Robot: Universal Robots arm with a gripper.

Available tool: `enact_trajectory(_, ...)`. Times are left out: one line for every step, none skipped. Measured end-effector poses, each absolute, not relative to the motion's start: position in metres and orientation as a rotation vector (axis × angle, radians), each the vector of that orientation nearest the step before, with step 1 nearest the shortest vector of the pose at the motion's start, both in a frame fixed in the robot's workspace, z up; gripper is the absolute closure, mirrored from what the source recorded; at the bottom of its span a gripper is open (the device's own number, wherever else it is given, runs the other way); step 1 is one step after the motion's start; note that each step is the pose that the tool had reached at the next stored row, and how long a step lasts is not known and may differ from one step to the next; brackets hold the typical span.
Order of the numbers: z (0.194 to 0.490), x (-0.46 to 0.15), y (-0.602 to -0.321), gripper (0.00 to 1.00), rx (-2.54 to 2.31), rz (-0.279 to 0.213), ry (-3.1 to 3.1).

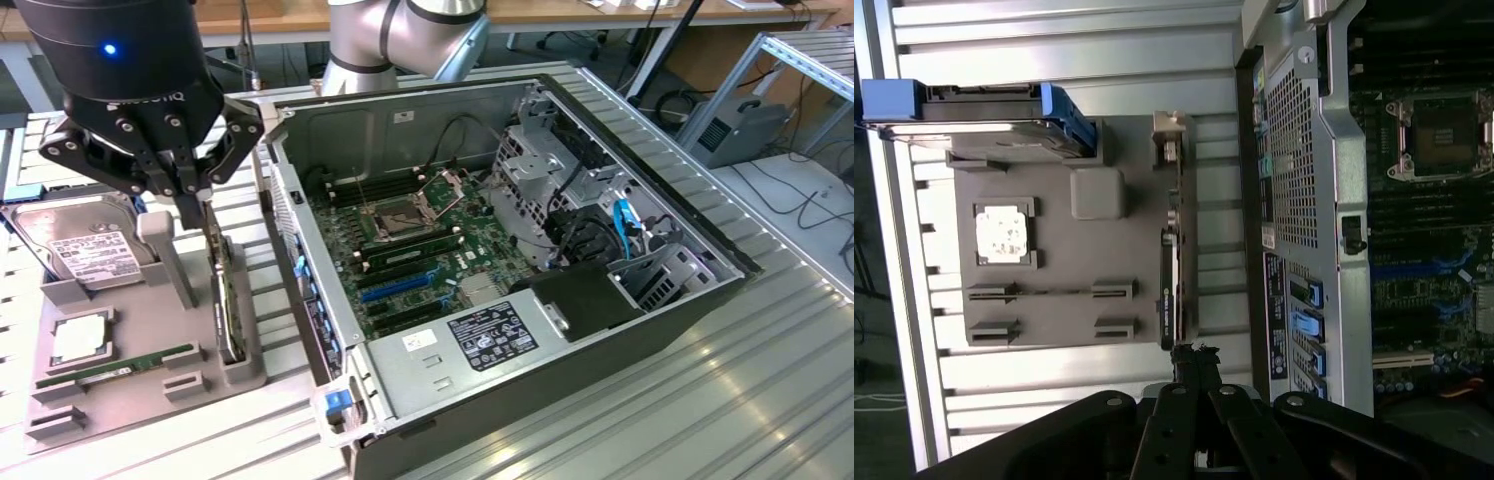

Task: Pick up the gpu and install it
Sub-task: 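Reach for the gpu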

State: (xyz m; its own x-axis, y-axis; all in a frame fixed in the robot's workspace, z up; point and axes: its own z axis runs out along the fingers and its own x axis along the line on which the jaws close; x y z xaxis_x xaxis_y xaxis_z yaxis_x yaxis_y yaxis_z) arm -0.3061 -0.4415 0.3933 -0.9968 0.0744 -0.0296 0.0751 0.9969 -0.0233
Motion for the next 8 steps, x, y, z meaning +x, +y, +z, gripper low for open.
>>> enact_trajectory(0.3933, -0.3061, -0.4418, 0.89, 0.116, -0.039, 3.110)
enact_trajectory(0.3933, -0.3061, -0.4421, 0.89, 0.116, -0.039, 3.110)
enact_trajectory(0.3933, -0.3061, -0.4423, 0.89, 0.116, -0.040, 3.110)
enact_trajectory(0.3933, -0.3061, -0.4426, 0.89, 0.116, -0.041, 3.110)
enact_trajectory(0.3933, -0.3061, -0.4428, 0.89, 0.116, -0.041, 3.110)
enact_trajectory(0.3933, -0.3061, -0.4431, 0.89, 0.116, -0.042, 3.110)
enact_trajectory(0.3933, -0.3061, -0.4433, 0.89, 0.116, -0.043, 3.110)
enact_trajectory(0.3933, -0.3061, -0.4435, 0.89, 0.116, -0.043, 3.110)
